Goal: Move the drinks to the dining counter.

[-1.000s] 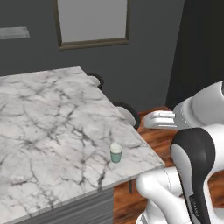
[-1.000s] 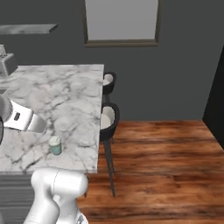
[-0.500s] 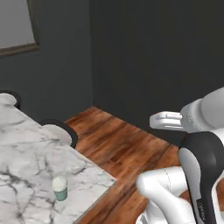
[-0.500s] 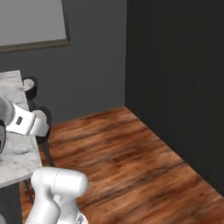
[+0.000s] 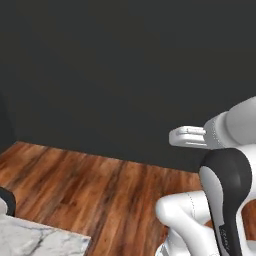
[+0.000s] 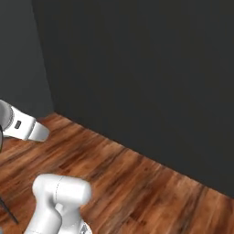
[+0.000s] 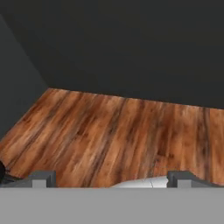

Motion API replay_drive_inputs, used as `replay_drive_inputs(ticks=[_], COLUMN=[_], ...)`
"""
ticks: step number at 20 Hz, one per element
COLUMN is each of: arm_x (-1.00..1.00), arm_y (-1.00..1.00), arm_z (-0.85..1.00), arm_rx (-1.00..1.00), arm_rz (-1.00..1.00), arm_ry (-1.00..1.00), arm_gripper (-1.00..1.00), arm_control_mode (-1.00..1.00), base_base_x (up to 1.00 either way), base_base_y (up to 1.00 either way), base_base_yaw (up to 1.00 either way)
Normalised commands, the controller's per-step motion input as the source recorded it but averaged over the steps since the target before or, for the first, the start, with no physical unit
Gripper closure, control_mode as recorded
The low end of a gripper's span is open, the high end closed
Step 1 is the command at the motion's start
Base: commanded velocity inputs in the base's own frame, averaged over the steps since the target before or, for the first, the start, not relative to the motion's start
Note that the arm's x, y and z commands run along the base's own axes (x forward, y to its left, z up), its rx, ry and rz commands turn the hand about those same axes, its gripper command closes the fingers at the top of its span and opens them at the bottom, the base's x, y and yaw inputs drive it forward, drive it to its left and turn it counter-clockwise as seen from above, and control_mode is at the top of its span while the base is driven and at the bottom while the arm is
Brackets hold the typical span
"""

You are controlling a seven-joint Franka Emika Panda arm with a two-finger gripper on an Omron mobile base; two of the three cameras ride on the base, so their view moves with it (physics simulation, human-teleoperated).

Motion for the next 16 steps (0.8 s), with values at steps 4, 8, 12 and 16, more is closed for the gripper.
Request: replay_drive_inputs(ticks=[4,8,12,16], arm_x=[0.00,0.00,0.00,0.00], arm_y=[0.00,0.00,0.00,0.00], arm_z=[0.00,0.00,0.00,0.00], arm_rx=[0.00,0.00,0.00,0.00], arm_rz=[0.00,0.00,0.00,0.00], arm_ry=[0.00,0.00,0.00,0.00], arm_gripper=[-1.00,-1.00,-1.00,-1.00], arm_control_mode=[1.00,1.00,1.00,1.00], base_base_x=[-0.13,-0.21,-0.21,-0.21], base_base_y=[-0.48,-0.50,-0.49,-0.51], base_base_yaw=[-0.64,-0.61,-0.63,-0.63])
